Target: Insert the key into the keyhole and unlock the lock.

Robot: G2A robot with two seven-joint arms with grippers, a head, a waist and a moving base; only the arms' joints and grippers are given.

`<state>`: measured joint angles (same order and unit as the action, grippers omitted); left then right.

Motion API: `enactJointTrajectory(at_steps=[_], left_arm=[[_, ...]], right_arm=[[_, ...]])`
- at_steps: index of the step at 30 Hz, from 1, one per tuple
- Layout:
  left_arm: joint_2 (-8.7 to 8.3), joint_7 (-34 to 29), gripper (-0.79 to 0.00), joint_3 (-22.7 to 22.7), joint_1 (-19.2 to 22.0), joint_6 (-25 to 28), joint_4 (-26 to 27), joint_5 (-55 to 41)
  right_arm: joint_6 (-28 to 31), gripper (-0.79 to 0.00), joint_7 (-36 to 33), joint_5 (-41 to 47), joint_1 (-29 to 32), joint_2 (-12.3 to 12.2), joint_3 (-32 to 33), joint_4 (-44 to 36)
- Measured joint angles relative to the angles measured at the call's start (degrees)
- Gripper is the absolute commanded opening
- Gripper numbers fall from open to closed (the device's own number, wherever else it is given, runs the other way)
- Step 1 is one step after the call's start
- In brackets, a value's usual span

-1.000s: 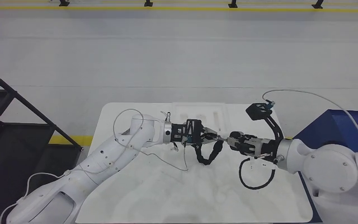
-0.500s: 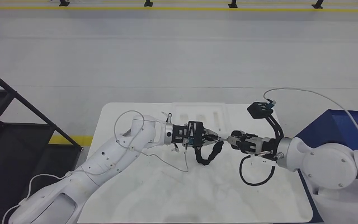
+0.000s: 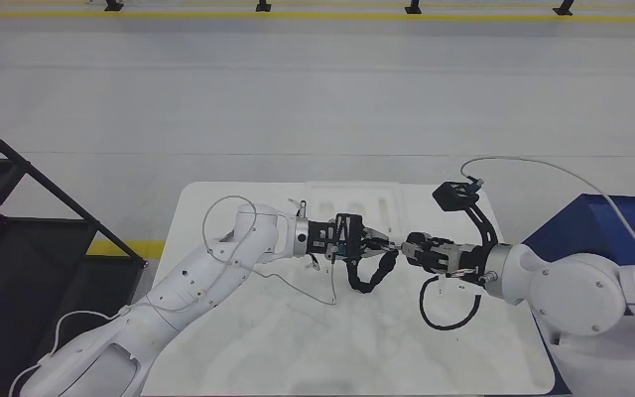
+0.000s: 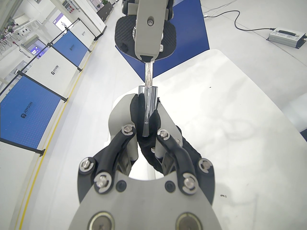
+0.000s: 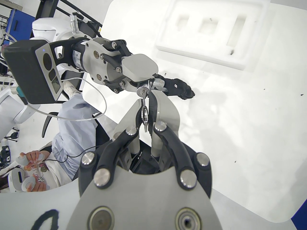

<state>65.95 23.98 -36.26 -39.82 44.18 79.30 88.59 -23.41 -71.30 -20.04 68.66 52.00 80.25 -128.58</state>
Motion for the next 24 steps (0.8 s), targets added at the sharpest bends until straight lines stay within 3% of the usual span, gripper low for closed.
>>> enactJointTrajectory(at_steps=[24], left_arm=[[0.75, -1.7, -0.785, -1.7, -1.4, 1.2, 1.9, 2.2]], right_arm=[[-2.5, -0.785, 0.1, -1.6, -2.8, -0.2, -4.7, 1.4]])
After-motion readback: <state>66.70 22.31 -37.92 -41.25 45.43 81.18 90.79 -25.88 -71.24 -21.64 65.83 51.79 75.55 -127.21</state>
